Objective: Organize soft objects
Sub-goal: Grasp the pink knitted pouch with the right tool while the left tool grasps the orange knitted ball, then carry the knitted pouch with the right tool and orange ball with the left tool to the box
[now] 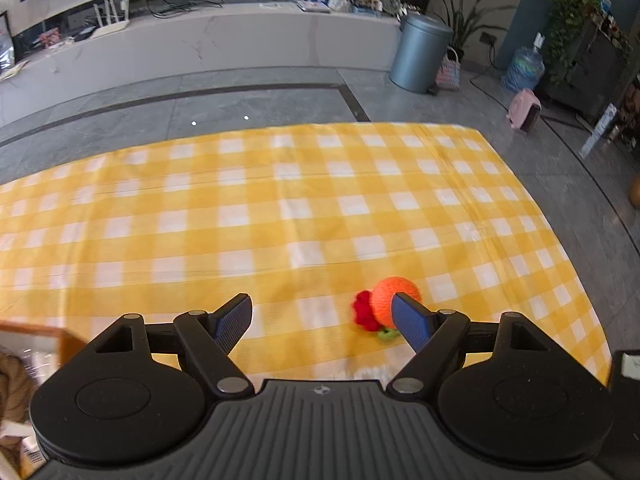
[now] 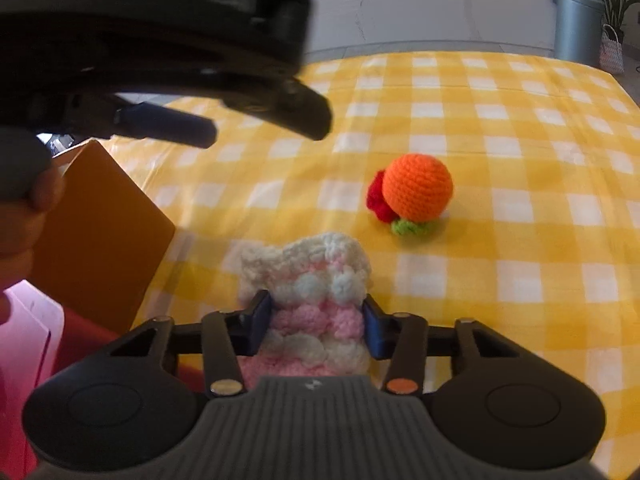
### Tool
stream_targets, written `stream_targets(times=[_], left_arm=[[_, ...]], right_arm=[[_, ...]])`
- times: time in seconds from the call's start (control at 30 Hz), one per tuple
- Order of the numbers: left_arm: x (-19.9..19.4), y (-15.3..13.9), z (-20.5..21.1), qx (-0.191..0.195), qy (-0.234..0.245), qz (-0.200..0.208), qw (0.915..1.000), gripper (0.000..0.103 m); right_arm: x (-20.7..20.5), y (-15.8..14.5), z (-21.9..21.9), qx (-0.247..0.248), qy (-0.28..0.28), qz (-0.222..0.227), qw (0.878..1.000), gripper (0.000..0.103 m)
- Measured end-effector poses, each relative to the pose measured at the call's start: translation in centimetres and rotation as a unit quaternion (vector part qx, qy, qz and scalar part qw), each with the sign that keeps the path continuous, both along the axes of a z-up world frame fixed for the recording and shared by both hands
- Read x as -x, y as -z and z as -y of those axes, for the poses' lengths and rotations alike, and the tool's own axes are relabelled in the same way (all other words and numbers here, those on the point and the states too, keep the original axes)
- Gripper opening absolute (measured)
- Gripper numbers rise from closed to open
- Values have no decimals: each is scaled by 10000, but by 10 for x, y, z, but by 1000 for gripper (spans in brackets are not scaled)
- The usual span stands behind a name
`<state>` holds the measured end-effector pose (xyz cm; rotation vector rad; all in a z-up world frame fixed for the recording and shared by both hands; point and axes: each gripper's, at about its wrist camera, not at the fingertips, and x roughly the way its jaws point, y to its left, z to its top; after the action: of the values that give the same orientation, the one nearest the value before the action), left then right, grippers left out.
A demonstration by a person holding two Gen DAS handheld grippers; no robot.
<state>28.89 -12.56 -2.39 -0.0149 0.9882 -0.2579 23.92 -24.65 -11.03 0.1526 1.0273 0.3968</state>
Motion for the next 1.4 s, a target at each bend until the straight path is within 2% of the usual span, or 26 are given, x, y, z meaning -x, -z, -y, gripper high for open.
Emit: stream_targets(times=[0.13,0.27,0.3,0.4,0.47,0.57,0.73,0.9,1.0,1.2,1.4], left_arm=[[-13,11,21,85,117,-193,9997,93],[-23,27,44,-24,226,-357,9991,93],[-24,31,48,-77,234,-362,9990,90],[-25,43,59,-295,290,-327,9986,71],[-27,48,62,-326,520,-393,9973,69],[-25,48,65,-324,609,-437,9967,62],[-24,45,72,-524,809,-493,9941,60],[-18,29,67,-171,908,-274,9953,59],[-10,11,67,-116,968,-69,9952,59],[12,-27,52,139,717,215,9971,59],[42,-53,32,151,587,402,9973,59]], right_arm=[[6,-1,19,-93,202,-298,9993,43],[8,-2,23,-30,229,-285,9993,43],[8,-1,23,-17,228,-284,9993,43],[7,-1,20,24,193,-254,9995,43],[7,0,21,17,182,-249,9995,43],[5,1,25,-68,192,-287,9994,43],[7,-2,22,97,101,-187,9997,43],[10,-5,19,161,56,-121,9998,40],[11,-7,20,160,58,-83,9998,37],[19,-17,23,185,14,37,9998,32],[30,-25,30,235,177,153,9995,31]])
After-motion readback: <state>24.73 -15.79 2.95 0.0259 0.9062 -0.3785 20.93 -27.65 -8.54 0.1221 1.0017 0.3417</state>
